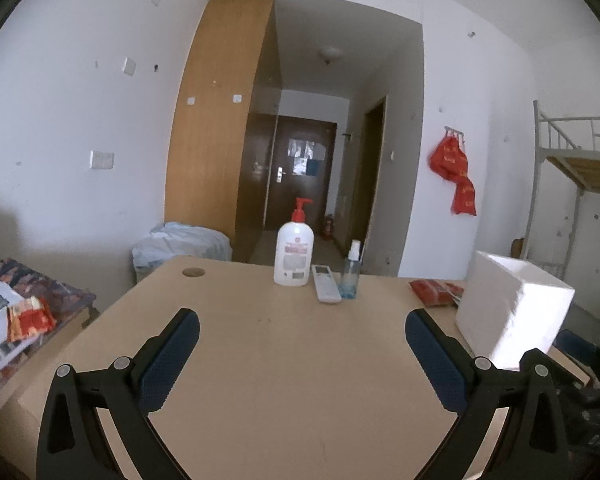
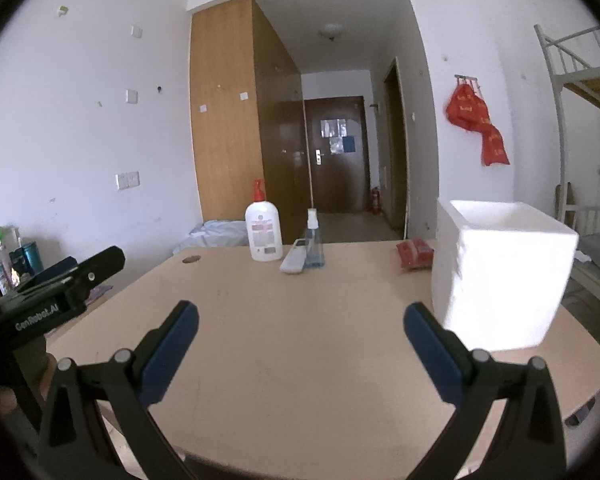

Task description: Organize soft objects

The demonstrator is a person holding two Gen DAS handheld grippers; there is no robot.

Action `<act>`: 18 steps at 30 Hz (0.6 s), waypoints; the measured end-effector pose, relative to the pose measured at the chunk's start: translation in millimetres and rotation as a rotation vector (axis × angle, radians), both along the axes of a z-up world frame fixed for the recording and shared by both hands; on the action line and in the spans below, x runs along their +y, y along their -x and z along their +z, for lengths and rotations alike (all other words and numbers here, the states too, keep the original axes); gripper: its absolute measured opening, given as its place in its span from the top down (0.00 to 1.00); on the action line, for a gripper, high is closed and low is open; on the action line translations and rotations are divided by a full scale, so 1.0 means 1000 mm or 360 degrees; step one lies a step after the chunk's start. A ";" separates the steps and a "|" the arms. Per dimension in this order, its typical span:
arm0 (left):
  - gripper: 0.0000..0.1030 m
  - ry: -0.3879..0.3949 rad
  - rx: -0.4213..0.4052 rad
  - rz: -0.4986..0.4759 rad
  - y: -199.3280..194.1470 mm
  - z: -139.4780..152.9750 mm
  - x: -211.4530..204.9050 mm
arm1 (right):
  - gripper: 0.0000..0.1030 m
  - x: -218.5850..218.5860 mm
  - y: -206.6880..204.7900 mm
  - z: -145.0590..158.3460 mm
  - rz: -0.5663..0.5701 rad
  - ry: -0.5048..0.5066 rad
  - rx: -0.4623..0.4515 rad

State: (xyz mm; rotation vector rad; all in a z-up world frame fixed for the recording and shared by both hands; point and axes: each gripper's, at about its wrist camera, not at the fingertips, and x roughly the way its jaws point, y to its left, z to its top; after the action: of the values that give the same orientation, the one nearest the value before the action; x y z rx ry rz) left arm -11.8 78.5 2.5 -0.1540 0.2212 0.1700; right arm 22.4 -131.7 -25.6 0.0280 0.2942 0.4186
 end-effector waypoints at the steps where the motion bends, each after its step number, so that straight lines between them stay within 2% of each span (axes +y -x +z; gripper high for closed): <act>1: 0.00 0.0003 0.0003 -0.0004 0.003 -0.002 -0.001 | 0.00 -0.002 0.006 -0.002 -0.0003 -0.0001 -0.0007; 10: 0.00 -0.0008 -0.0045 -0.0069 0.041 -0.011 -0.020 | 0.00 -0.013 0.042 -0.008 -0.0030 -0.0001 -0.0057; 18: 0.00 -0.0047 -0.0102 -0.0094 0.048 -0.005 -0.023 | 0.00 -0.013 0.042 -0.006 -0.0108 0.0006 -0.0094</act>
State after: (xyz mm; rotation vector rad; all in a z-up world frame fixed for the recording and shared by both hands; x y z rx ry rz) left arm -60.2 55.9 -2.4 -0.1230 0.1590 0.1093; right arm -19.5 -144.8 -31.7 0.0216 0.2351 0.3509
